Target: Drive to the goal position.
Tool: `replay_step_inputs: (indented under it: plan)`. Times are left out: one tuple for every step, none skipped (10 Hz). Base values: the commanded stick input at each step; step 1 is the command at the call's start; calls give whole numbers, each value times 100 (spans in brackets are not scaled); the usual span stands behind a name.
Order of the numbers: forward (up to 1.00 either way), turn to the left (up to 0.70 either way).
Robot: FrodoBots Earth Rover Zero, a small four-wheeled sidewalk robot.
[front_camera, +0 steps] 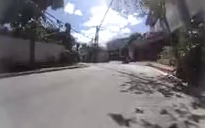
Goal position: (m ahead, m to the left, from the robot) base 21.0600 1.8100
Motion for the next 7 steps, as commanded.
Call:
replay_step_inputs:
  plan:
    - [100,-40]
    - [100,-40]
    - [100,-40]
    - [100,-40]
    - [100,-40]
    - [100,-40]
    - [100,-40]
